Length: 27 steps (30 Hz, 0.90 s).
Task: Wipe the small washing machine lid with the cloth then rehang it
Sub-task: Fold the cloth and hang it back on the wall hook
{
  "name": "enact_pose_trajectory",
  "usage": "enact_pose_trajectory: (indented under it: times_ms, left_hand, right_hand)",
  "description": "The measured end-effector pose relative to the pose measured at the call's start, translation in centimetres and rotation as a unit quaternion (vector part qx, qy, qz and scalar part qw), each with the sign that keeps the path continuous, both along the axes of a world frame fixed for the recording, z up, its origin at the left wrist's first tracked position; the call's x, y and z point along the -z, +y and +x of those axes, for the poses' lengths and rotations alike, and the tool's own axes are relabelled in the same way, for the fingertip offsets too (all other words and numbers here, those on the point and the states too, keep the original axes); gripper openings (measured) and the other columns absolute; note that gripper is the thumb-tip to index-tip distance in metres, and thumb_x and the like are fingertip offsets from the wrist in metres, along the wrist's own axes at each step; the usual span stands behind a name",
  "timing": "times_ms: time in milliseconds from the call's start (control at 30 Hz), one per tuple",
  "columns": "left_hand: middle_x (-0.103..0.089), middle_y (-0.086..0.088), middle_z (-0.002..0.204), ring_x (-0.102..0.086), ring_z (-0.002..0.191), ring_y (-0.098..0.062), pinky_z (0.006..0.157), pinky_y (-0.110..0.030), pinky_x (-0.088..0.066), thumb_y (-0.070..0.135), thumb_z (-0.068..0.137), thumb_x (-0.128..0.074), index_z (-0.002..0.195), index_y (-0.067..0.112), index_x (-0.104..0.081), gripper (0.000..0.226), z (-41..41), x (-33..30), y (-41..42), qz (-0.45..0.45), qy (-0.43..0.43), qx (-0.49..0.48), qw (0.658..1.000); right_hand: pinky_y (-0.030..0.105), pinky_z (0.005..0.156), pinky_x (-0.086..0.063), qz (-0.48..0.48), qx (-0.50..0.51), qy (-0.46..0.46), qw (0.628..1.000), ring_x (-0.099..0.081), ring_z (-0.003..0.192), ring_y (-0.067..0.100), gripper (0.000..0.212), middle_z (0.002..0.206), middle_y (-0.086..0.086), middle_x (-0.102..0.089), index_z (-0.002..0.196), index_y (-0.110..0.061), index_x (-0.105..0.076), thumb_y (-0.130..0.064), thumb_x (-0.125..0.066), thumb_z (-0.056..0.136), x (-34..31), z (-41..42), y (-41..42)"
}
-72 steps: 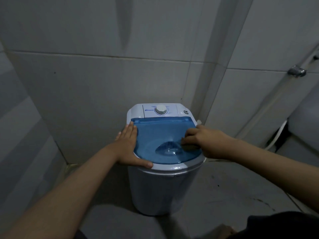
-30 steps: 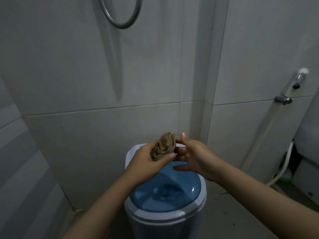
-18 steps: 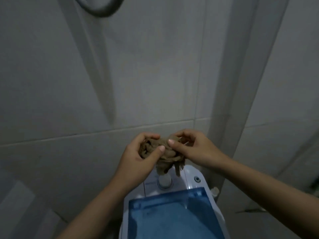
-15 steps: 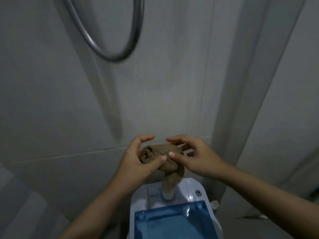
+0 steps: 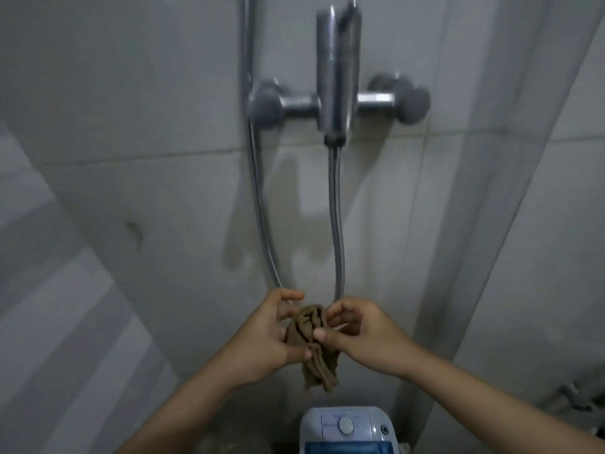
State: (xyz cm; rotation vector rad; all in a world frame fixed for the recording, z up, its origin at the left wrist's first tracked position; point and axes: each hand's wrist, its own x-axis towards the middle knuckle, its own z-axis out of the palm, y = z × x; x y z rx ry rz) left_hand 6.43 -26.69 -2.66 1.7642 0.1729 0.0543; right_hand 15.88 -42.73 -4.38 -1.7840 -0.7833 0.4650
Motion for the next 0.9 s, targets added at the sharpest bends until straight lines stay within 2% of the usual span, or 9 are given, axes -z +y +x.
enact_pose_trajectory:
  times_ms: [167,233,300,433,533,600,733,800,900]
  left_hand:
    - [-0.060,-0.006,0.118,-0.068,0.097,-0.013,0.080,-0.027,-0.056,0.013,0.049,-0.086,0.117,0.016,-0.047,0.079,-2.4,-7.7,1.2,0.007,-0.039,-0.039,0.998]
    - [-0.064,-0.003,0.106,-0.068,0.089,-0.011,0.083,-0.028,-0.055,0.024,0.044,-0.086,0.105,0.024,-0.051,0.070,-3.0,-9.3,1.5,0.044,-0.063,-0.090,0.993]
    - [-0.063,-0.001,0.094,-0.065,0.075,-0.007,0.074,-0.020,-0.053,0.021,0.050,-0.075,0.093,0.026,-0.051,0.050,-3.7,-10.2,2.3,0.109,-0.091,-0.145,0.979]
    - [-0.063,0.007,0.073,-0.059,0.066,-0.004,0.056,-0.009,-0.042,0.015,0.067,-0.066,0.078,0.024,-0.057,0.017,-5.7,-11.4,5.9,0.294,-0.130,-0.229,0.919]
    - [-0.066,0.003,0.073,-0.061,0.067,-0.011,0.059,-0.027,-0.048,0.017,0.078,-0.063,0.080,0.018,-0.062,0.003,-6.7,-11.6,9.2,0.377,-0.151,-0.257,0.877]
    - [-0.066,0.000,0.078,-0.061,0.071,-0.017,0.061,-0.032,-0.048,0.016,0.081,-0.061,0.086,0.014,-0.061,0.005,-7.0,-11.5,11.2,0.425,-0.167,-0.265,0.850]
    - [-0.064,-0.007,0.081,-0.059,0.072,-0.025,0.058,-0.029,-0.039,0.011,0.085,-0.057,0.091,0.011,-0.056,0.006,-7.5,-11.3,15.4,0.499,-0.193,-0.254,0.806]
    - [-0.064,-0.007,0.082,-0.060,0.071,-0.026,0.056,-0.030,-0.042,0.012,0.085,-0.058,0.093,0.012,-0.055,0.009,-7.7,-11.2,17.3,0.521,-0.196,-0.251,0.792]
    - [-0.066,-0.008,0.083,-0.062,0.067,-0.028,0.050,-0.031,-0.044,0.017,0.084,-0.056,0.098,0.015,-0.052,0.015,-8.2,-10.9,20.5,0.568,-0.205,-0.236,0.762]
  right_hand:
    - [0.034,0.059,-0.051,-0.001,0.038,-0.084,0.996,-0.063,0.058,0.014,0.012,0.065,0.008,-0.068,0.071,-0.007,-0.063,-0.015,-0.063,0.080,-8.5,-1.7,2.9]
    - [0.040,0.056,-0.052,-0.013,0.052,-0.112,0.992,-0.063,0.058,0.025,0.019,0.064,0.015,-0.070,0.069,-0.005,-0.064,-0.023,-0.058,0.073,-10.9,-2.4,4.0]
    - [0.035,0.053,-0.047,-0.022,0.060,-0.143,0.988,-0.058,0.053,0.020,0.023,0.056,0.010,-0.065,0.067,-0.005,-0.062,-0.027,-0.055,0.067,-12.8,-2.9,5.1]
    - [0.027,0.053,-0.043,-0.047,0.050,-0.255,0.965,-0.057,0.058,0.018,0.014,0.061,0.008,-0.063,0.069,-0.007,-0.064,-0.015,-0.056,0.078,-16.0,-4.0,7.0]
    - [0.029,0.058,-0.047,-0.036,0.020,-0.336,0.941,-0.058,0.065,0.017,0.012,0.071,0.008,-0.064,0.088,-0.008,-0.062,-0.010,-0.053,0.082,-17.1,-4.2,8.8]
    - [0.030,0.062,-0.050,-0.021,-0.014,-0.388,0.921,-0.057,0.068,0.015,0.022,0.077,0.004,-0.061,0.106,-0.012,-0.056,-0.007,-0.050,0.086,-17.0,-4.1,10.4]
    - [0.046,0.062,-0.054,-0.044,-0.060,-0.531,0.844,-0.059,0.076,0.035,0.023,0.098,0.014,-0.055,0.106,-0.016,-0.053,-0.007,-0.044,0.087,-16.0,-3.8,14.7]
    - [0.043,0.057,-0.055,-0.069,-0.070,-0.561,0.822,-0.058,0.070,0.036,0.021,0.099,0.016,-0.053,0.104,-0.012,-0.058,-0.007,-0.047,0.087,-15.5,-3.6,16.8]
    - [0.037,0.054,-0.050,-0.078,-0.066,-0.562,0.821,-0.057,0.066,0.035,0.018,0.096,0.019,-0.054,0.100,-0.005,-0.062,-0.005,-0.049,0.087,-15.0,-3.7,20.1]
